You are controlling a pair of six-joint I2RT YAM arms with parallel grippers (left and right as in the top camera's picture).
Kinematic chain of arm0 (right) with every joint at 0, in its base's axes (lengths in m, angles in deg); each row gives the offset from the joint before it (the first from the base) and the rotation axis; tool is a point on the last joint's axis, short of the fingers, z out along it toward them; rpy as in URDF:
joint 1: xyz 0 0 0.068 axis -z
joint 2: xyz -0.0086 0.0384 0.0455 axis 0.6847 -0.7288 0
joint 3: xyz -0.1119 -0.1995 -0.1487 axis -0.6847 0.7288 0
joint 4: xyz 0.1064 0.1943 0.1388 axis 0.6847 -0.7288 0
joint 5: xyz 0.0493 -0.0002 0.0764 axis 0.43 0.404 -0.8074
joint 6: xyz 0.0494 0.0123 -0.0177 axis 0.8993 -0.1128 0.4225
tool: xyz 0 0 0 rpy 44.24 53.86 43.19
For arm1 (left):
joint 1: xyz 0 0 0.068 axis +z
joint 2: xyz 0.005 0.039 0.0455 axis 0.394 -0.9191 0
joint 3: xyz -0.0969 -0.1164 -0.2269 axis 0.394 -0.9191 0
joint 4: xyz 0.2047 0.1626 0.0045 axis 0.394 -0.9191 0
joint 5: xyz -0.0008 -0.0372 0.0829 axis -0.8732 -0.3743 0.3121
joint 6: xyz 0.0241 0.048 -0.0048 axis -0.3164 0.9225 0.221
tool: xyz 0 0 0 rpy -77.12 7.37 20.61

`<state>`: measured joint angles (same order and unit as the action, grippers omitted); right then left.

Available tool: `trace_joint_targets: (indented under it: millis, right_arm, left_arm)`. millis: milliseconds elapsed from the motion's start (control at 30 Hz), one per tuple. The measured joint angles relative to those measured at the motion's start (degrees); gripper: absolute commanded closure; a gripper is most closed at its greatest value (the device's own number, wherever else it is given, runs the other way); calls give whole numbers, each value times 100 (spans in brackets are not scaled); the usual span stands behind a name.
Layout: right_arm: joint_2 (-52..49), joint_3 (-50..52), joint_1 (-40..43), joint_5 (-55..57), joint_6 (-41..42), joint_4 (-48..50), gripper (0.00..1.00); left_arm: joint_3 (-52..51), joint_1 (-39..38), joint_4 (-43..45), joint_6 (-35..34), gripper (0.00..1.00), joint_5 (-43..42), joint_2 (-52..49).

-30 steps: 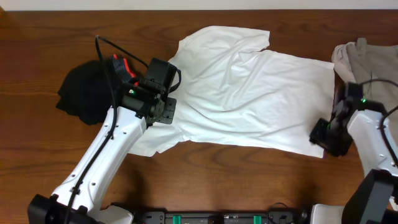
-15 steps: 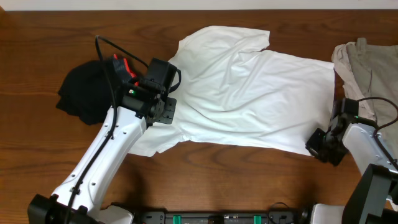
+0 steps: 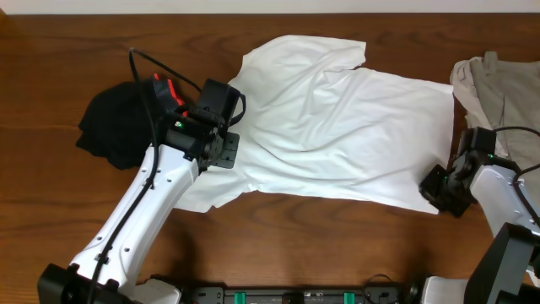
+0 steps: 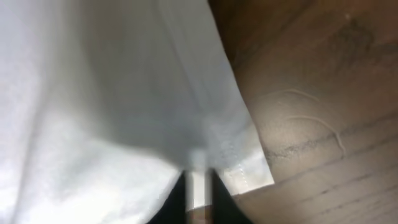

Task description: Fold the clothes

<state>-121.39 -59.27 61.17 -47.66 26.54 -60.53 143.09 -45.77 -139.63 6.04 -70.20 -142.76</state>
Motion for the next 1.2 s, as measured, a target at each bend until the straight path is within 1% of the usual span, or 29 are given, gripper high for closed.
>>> trace_joint_targets:
  millis: [67,100,433,533,667,967,1067,1200]
  right_arm:
    - [0,0,0,2,-26,22,52]
    - [0,0,0,11,-13,22,54]
    - [0,83,4,514,249,164,56]
    - [0,118,4,645,299,168,59]
    - [0,138,4,730,334,205,65]
    - [0,223,11,785,369,284,65]
    - [0,227,42,796,376,293,70]
    - [0,247,57,800,407,302,73]
  left_arm:
    - [0,0,0,0,54,0,0]
    - [0,0,0,-2,54,0,0]
    - [0,0,0,0,54,0,0]
    - [0,0,0,-2,54,0,0]
    - [0,0,0,0,54,0,0]
    - [0,0,0,0,54,0,0]
    - [0,0,0,0,54,0,0]
    - [0,0,0,0,54,0,0]
